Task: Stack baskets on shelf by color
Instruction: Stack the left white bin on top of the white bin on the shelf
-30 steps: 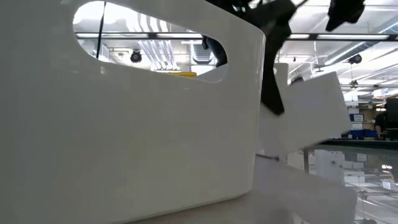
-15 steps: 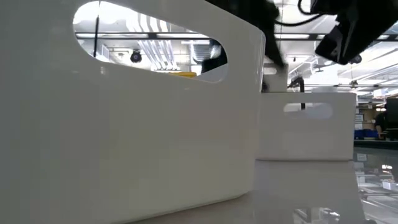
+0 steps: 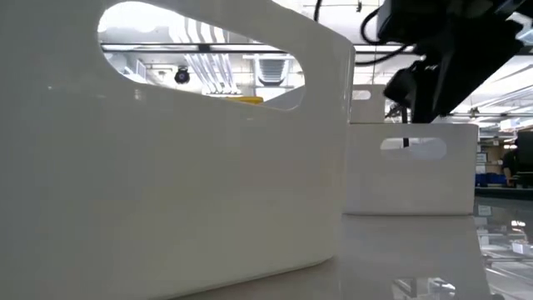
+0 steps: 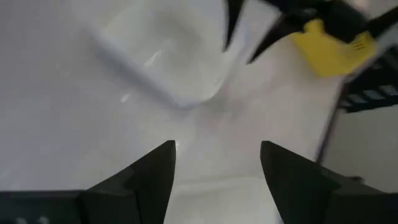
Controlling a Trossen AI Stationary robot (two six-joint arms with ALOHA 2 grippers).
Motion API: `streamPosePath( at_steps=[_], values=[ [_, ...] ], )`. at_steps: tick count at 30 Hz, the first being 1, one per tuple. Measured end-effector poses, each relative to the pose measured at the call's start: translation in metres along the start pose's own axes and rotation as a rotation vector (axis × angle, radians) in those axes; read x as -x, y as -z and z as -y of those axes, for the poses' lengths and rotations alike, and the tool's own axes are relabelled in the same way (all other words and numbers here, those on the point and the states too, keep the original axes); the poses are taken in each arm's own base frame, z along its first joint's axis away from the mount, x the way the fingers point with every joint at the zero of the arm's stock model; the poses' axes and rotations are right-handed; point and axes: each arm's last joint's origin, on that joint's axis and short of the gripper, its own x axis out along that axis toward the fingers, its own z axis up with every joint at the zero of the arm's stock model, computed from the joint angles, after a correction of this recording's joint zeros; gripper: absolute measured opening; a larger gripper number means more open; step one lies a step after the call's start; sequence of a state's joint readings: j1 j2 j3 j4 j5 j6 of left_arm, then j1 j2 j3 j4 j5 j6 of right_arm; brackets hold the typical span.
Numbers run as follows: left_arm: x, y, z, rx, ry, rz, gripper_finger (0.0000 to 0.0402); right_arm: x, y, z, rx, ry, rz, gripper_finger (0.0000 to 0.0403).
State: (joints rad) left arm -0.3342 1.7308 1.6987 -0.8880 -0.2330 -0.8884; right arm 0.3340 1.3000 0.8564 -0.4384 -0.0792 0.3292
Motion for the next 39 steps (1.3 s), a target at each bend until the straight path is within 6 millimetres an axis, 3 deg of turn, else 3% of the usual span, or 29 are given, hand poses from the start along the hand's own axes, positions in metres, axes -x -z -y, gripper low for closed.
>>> streamPosePath(
  at_steps=[4,8,15,18,20,22,25,33,36,39],
  values=[
    [0.009,0.033,-0.003,0.045,-0.074,0.014,0.0219,-0.022,-0.011,-0.001,0.006,0.044,-0.047,0.0171],
    [-0.001,0.063,-0.016,0.091,-0.149,-0.013,0.0219,-0.046,-0.021,0.0,-0.01,0.127,-0.084,0.0157],
    [-0.018,0.094,-0.036,0.097,-0.227,-0.048,0.0219,-0.083,-0.035,-0.001,-0.014,0.214,-0.218,0.0068],
    [-0.017,0.097,-0.042,0.062,-0.245,-0.058,0.0219,-0.086,-0.043,-0.004,-0.012,0.238,-0.29,0.0021],
    [-0.012,0.096,-0.044,0.03,-0.235,-0.038,0.0219,-0.08,-0.052,-0.009,-0.009,0.25,-0.329,0.0014],
    [-0.006,0.095,-0.048,-0.005,-0.235,-0.023,0.0219,-0.065,-0.066,-0.017,0.008,0.246,-0.333,0.001],
    [0.006,0.093,-0.055,-0.039,-0.23,0.019,0.0219,-0.027,-0.089,-0.032,0.039,0.223,-0.289,0.0009],
    [0.046,0.08,-0.065,-0.128,-0.199,0.179,0.0219,0.116,-0.13,-0.056,0.064,0.141,0.017,0.0009],
    [0.057,0.076,-0.067,-0.169,-0.186,0.218,0.0219,0.168,-0.136,-0.058,0.115,0.226,0.203,0.0009],
    [0.063,0.074,-0.068,-0.198,-0.166,0.24,0.0219,0.21,-0.139,-0.054,0.206,0.426,0.355,0.0009]
  ],
)
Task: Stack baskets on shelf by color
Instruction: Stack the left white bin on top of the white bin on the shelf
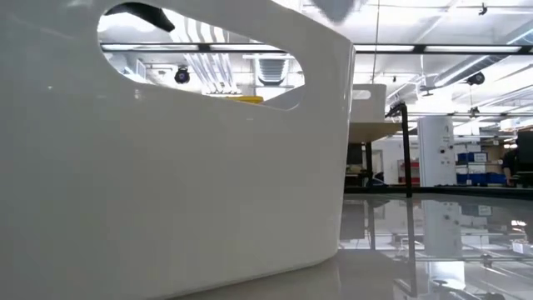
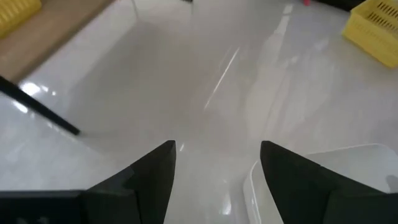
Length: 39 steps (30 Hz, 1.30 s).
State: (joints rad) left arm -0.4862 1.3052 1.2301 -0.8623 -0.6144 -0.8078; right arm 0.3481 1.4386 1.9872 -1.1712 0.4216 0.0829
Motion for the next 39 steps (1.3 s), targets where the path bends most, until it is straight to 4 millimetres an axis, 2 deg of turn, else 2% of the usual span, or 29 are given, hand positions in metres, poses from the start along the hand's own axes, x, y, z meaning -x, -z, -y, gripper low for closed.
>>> streamPosePath(
  at_steps=[4,7,9,13,18,22,29,39],
  values=[
    [0.003,-0.003,0.0,0.01,0.003,0.037,0.0219,0.022,-0.008,0.035,0.143,0.29,0.052,0.0008],
    [0.001,-0.004,0.002,0.016,0.007,0.049,0.0219,0.017,-0.006,0.067,0.185,0.392,-0.009,0.0008],
    [-0.001,-0.003,0.003,0.017,0.006,0.048,0.0219,0.007,-0.003,0.089,0.181,0.388,-0.059,0.0008],
    [-0.004,-0.002,0.005,0.014,0.0,0.038,0.0219,-0.023,0.011,0.132,0.157,0.271,-0.173,0.0008],
    [-0.006,-0.002,0.008,0.023,0.012,0.041,0.0219,-0.057,0.034,0.169,0.101,0.215,-0.371,0.0008],
    [-0.006,-0.003,0.009,0.033,0.022,0.05,0.0219,-0.075,0.049,0.186,0.085,0.154,-0.485,0.0008],
    [-0.006,-0.004,0.009,0.036,0.019,0.059,0.0219,-0.099,0.068,0.202,0.033,0.047,-0.606,0.0008],
    [-0.006,-0.004,0.009,0.037,0.017,0.061,0.0219,-0.105,0.077,0.208,0.017,0.033,-0.669,0.0009]
  ],
)
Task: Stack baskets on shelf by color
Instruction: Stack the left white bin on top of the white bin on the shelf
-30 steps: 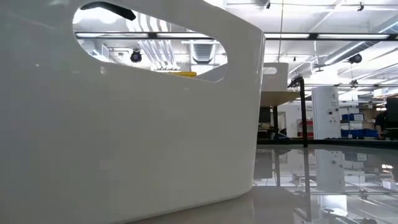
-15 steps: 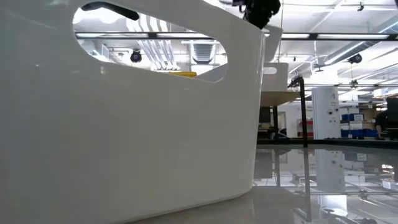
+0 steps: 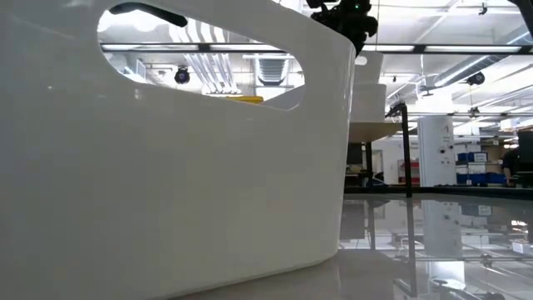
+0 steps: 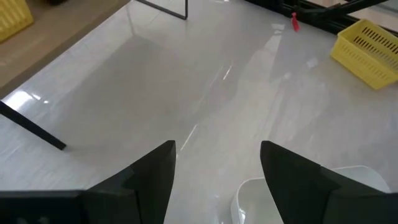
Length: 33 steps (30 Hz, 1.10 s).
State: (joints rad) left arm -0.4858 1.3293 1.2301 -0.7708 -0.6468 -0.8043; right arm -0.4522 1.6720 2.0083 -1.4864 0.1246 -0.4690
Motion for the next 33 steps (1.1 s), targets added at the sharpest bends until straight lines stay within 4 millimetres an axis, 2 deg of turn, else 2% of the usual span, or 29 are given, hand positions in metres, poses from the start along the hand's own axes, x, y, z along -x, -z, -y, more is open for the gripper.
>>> streamPosePath(
  at_steps=[5,14,17,22,27,33],
  values=[
    [0.0,0.0,0.0,-0.001,0.0,0.0,0.0219,0.0,0.002,-0.001,-0.009,-0.006,-0.026,0.0018],
    [0.0,0.0,0.0,-0.008,-0.001,0.0,0.0219,-0.002,0.005,-0.003,-0.032,-0.022,-0.059,0.0087],
    [0.0,0.0,0.0,-0.009,-0.001,0.0,0.0219,0.005,0.004,-0.001,-0.035,-0.01,-0.034,0.011],
    [0.0,0.0,0.0,-0.009,-0.002,0.0,0.0219,0.029,0.003,-0.001,-0.041,-0.011,0.043,0.0136],
    [0.0,0.0,0.0,-0.011,-0.002,0.0,0.0219,0.044,0.002,-0.001,-0.089,-0.009,0.107,0.0144],
    [0.0,0.0,0.0,-0.03,-0.001,0.0,0.0219,0.037,0.002,-0.002,-0.102,-0.022,0.078,0.0135]
  ],
)
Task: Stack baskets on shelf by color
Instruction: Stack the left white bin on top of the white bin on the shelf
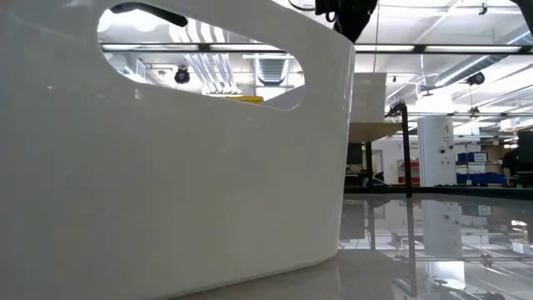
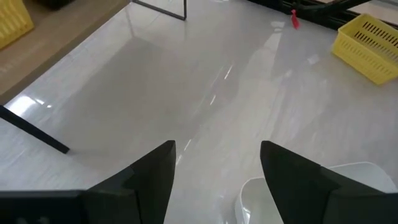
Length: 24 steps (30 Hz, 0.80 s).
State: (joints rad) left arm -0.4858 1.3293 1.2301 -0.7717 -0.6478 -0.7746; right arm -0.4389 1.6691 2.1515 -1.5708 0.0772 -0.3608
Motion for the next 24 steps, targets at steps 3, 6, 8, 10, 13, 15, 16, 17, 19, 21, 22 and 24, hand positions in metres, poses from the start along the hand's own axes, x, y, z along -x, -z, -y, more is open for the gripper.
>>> streamPosePath(
  at_steps=[3,6,8,10,13,15,16,17,19,21,22,24],
  values=[
    [0.0,0.0,0.0,0.0,0.0,0.0,0.0219,-0.008,0.0,-0.001,-0.052,-0.012,-0.018,0.0134],
    [0.0,0.0,0.0,0.001,0.0,0.0,0.0219,-0.01,0.0,0.006,-0.121,0.069,-0.025,0.0144],
    [0.0,0.0,0.0,0.002,0.001,0.001,0.0219,-0.006,-0.002,0.015,-0.162,0.171,0.003,0.0151],
    [0.0,0.0,0.0,0.003,0.002,0.002,0.0219,0.002,-0.003,0.029,-0.201,0.287,0.058,0.0153],
    [0.0,0.0,0.001,0.006,0.01,-0.003,0.0219,0.014,-0.005,0.058,-0.298,0.429,0.188,0.0147],
    [0.0,0.0,0.001,0.01,0.016,-0.005,0.0219,0.015,-0.001,0.082,-0.398,0.482,0.246,0.0137],
    [0.0,0.0,0.001,0.011,0.02,-0.006,0.0219,0.012,0.002,0.094,-0.454,0.493,0.255,0.0131],
    [0.0,-0.001,0.001,0.012,0.021,-0.006,0.0219,0.008,0.007,0.106,-0.503,0.483,0.255,0.0125],
    [0.0,-0.001,0.002,0.02,0.03,0.0,0.0219,-0.005,0.017,0.126,-0.594,0.415,0.241,0.011],
    [0.0,-0.003,0.003,0.033,0.042,0.012,0.0219,-0.016,0.027,0.141,-0.667,0.335,0.227,0.0096],
    [0.0,-0.004,0.004,0.039,0.048,0.018,0.0219,-0.019,0.03,0.146,-0.696,0.297,0.23,0.0088],
    [0.0,-0.005,0.005,0.05,0.06,0.027,0.0219,-0.018,0.035,0.151,-0.725,0.221,0.228,0.0074]
  ],
)
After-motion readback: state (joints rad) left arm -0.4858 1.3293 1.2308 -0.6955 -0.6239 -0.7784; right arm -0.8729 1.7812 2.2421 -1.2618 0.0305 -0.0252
